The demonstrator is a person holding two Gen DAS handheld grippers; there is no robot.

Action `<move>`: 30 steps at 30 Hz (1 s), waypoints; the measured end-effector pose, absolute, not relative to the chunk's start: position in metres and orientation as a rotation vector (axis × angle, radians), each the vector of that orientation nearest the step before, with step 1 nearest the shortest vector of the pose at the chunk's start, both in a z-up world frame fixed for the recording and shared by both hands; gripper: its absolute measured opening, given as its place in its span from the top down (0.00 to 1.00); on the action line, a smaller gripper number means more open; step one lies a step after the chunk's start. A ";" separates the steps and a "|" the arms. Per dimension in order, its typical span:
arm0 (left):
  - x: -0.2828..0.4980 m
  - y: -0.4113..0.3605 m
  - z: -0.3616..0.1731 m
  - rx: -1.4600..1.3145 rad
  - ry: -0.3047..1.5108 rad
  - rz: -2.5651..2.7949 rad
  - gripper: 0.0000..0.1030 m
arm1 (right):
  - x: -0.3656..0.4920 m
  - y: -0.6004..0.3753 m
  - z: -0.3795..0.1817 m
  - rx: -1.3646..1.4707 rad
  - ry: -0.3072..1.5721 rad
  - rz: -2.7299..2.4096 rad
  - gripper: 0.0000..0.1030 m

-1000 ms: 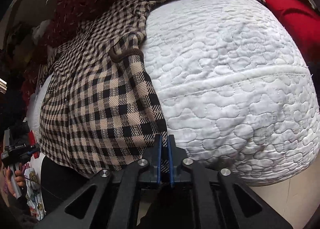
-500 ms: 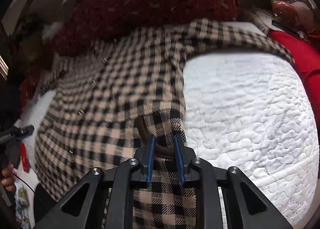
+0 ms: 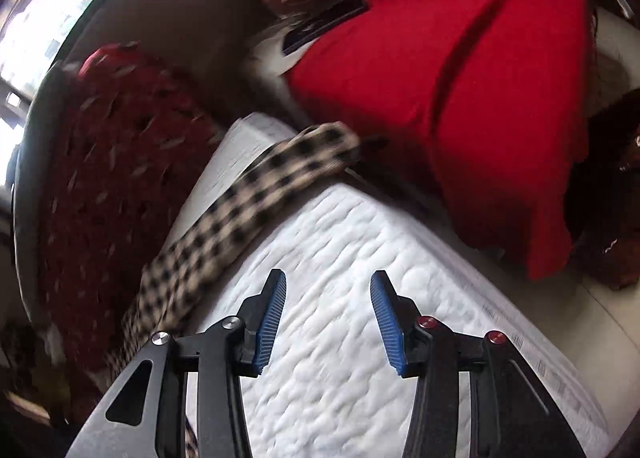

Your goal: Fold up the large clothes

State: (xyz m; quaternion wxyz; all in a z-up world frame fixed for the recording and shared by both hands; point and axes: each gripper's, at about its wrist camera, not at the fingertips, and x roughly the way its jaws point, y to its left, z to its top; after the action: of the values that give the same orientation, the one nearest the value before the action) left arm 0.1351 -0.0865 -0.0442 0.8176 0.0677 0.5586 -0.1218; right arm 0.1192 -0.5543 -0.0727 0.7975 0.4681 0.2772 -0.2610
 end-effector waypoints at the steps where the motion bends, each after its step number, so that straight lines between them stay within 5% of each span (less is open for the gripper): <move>1: 0.136 -0.089 -0.045 0.135 1.199 -0.259 0.43 | 0.123 -0.571 -0.081 1.066 0.577 -0.566 0.54; 9: 0.161 -0.103 -0.026 -0.028 1.234 -0.338 0.43 | 0.188 -0.633 -0.130 1.360 0.424 -0.489 0.44; 10: 0.165 -0.108 -0.021 -0.025 1.223 -0.349 0.43 | 0.196 -0.634 -0.130 1.371 0.403 -0.474 0.47; 13: 0.183 -0.126 -0.007 -0.003 1.158 -0.375 0.43 | 0.196 -0.634 -0.117 1.301 0.325 -0.444 0.96; 14: 0.188 -0.129 -0.007 -0.003 1.145 -0.371 0.43 | 0.195 -0.633 -0.105 1.263 0.316 -0.448 0.98; 30: 0.207 -0.105 -0.032 -0.190 1.248 -0.443 0.43 | 0.184 -0.502 0.040 0.955 0.330 -0.309 0.98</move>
State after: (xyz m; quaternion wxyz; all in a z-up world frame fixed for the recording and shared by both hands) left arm 0.2074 -0.1054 -0.0316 0.7845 -0.0882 0.5785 -0.2052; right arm 0.1840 -0.5023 0.0402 0.8637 0.4555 0.1575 -0.1476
